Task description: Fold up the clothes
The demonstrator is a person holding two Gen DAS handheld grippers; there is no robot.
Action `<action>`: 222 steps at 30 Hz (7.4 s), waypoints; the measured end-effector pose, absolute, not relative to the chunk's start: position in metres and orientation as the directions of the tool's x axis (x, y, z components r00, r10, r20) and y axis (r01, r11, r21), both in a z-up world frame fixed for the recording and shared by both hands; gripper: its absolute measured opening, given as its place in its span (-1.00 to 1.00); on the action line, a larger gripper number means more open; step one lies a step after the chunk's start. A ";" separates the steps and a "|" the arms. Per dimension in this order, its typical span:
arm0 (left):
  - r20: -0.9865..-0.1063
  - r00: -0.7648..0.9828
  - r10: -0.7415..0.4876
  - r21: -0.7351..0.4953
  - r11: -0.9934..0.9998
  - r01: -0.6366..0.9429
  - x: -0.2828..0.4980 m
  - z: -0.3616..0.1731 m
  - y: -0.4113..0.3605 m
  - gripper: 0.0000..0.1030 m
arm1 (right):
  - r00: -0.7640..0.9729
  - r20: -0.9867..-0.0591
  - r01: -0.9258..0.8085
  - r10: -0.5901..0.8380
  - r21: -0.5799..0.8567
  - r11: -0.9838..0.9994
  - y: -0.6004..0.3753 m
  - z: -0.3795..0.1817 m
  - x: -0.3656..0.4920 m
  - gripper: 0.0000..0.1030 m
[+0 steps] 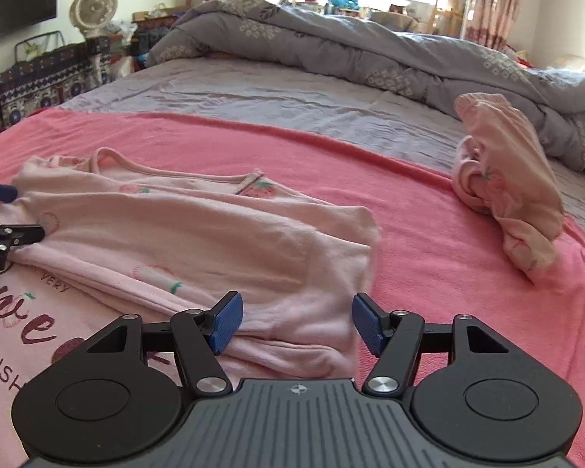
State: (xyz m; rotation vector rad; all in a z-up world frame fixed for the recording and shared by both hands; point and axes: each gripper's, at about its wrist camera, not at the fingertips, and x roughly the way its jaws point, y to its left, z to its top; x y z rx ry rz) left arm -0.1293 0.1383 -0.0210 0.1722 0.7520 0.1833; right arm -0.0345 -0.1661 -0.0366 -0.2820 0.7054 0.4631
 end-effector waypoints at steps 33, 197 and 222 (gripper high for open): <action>-0.677 0.720 0.152 0.232 0.973 0.014 -0.417 -0.019 0.071 0.71 | 0.601 -0.661 -0.661 0.450 -0.093 0.745 -0.269 -0.044 -0.316 0.62; -0.379 0.843 0.382 0.165 0.924 -0.344 -0.510 0.014 0.091 0.02 | 0.949 -0.313 -0.090 0.046 -0.126 0.988 -0.331 -0.023 -0.363 0.57; -0.414 0.787 0.457 0.275 0.887 -0.370 -0.202 0.056 0.189 0.04 | 0.932 -0.344 -0.191 0.115 -0.195 0.962 -0.213 0.013 -0.027 0.69</action>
